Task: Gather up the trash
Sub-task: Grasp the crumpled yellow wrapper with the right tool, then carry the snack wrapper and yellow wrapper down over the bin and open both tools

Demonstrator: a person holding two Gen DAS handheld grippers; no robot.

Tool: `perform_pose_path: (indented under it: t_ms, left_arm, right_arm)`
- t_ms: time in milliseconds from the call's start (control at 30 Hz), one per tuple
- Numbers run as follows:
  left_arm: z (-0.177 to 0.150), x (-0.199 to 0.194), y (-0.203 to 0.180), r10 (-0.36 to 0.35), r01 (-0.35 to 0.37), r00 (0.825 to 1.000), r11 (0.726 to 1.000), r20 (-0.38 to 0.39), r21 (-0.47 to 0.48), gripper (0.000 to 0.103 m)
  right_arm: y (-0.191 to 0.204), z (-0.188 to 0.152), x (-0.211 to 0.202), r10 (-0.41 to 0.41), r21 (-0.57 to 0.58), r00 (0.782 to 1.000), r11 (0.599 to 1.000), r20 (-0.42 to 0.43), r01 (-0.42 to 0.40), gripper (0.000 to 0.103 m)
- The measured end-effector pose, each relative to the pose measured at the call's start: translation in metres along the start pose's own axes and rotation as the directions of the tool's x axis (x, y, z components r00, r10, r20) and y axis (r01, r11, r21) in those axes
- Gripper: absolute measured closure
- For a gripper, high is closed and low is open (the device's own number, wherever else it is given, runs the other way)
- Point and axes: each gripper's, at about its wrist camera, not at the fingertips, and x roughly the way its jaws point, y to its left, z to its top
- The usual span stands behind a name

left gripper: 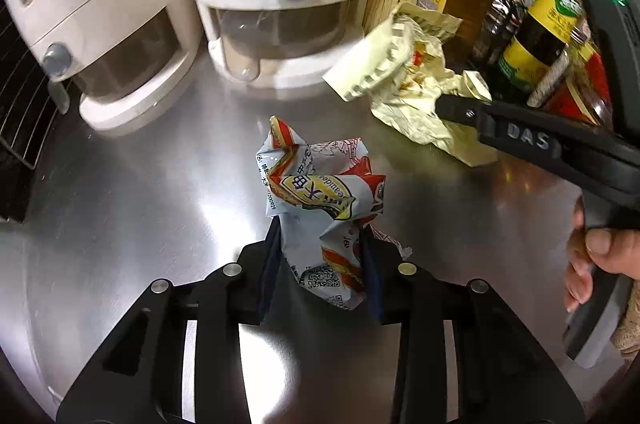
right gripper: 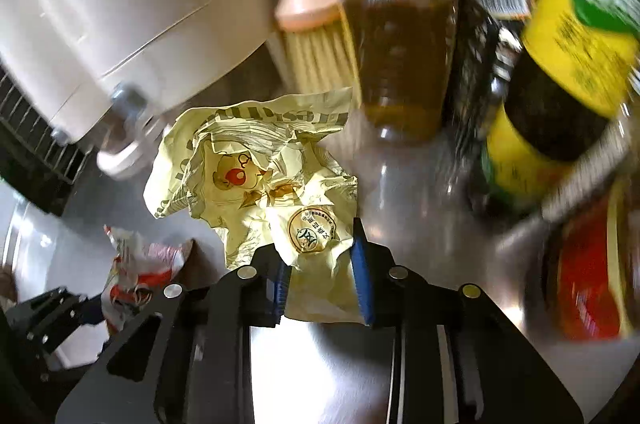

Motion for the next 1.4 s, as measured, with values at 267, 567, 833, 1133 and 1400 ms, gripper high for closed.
perform_pose_path:
  t_ms: [267,567,833,1133,1400]
  left_arm:
    - [-0.045,-0.027,0.007,0.006,-0.005,1.0,1.0,0.016,-0.027,0.069]
    - [-0.099,-0.074,0.013,0.025,-0.024,0.999,0.999,0.038,-0.049,0.069]
    - [-0.151,-0.109,0.014,0.018,-0.014,0.998,0.997,0.054,-0.069,0.069]
    - [-0.218,-0.124,0.018,0.005,-0.003,1.0,0.997,0.025,-0.077,0.069]
    - [-0.263,-0.112,0.015,-0.022,0.02,0.999,0.997,-0.03,-0.072,0.069]
  right_arm:
    - [0.005,-0.061,-0.036,0.04,0.017,0.999,0.999,0.004,-0.04,0.078]
    - [0.014,-0.118,-0.083,0.06,0.021,0.998,0.998,0.019,-0.06,0.079]
    - [0.036,-0.16,-0.119,0.1,0.023,0.995,0.995,0.023,-0.101,0.079]
    - [0.046,-0.224,-0.148,0.139,0.041,0.99,0.99,-0.013,-0.138,0.079]
    - [0.037,-0.278,-0.138,0.121,0.087,0.989,0.99,-0.089,-0.113,0.079]
